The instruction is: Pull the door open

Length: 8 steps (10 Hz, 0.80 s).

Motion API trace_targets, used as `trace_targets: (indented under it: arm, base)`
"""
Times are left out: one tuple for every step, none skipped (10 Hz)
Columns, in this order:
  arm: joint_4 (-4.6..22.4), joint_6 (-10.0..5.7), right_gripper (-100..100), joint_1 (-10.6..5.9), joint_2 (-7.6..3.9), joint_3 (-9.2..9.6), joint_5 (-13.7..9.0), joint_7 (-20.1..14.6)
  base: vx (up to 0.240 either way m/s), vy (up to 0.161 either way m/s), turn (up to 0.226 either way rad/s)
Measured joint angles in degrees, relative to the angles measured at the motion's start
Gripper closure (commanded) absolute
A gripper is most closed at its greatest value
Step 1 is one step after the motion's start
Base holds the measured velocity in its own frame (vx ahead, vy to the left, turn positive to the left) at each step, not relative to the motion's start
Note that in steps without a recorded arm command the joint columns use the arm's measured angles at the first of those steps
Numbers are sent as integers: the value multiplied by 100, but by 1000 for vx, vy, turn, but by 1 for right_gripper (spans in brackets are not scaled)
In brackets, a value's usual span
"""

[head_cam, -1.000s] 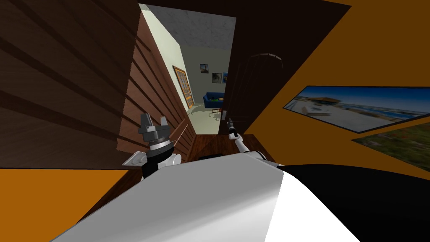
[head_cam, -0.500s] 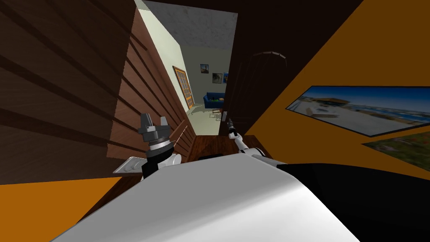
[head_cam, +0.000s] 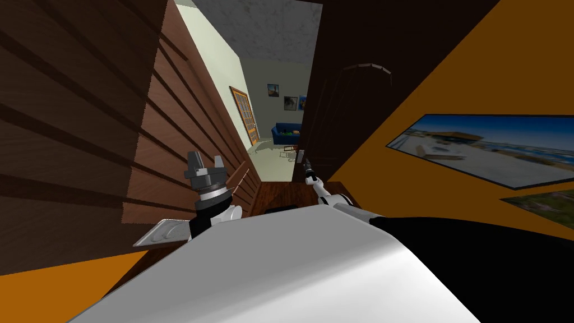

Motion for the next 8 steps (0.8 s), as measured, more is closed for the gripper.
trace_targets:
  arm:
    - [129, -9, -100, -72, -10, -7, -5, -9]
    - [301, -18, -100, -166, -38, -12, -12, -33]
    - [457, -25, -100, -243, -53, -19, -19, -53]
    - [630, -42, -100, -331, -66, -27, -25, -67]
    - [650, -47, -100, -342, -67, -28, -25, -70]
    - [666, -53, -100, -345, -70, -36, -28, -68]
    - [674, -57, -100, -347, -73, -43, -31, -65]
    - [680, -58, -100, -351, -76, -53, -34, -60]
  base:
    - [91, -6, 13]
    - [120, -19, 13]
    - [129, -20, 13]
    - [56, -7, 5]
    - [111, -27, 25]
    - [181, -43, 22]
    - [175, -20, 18]
    - [182, -32, 19]
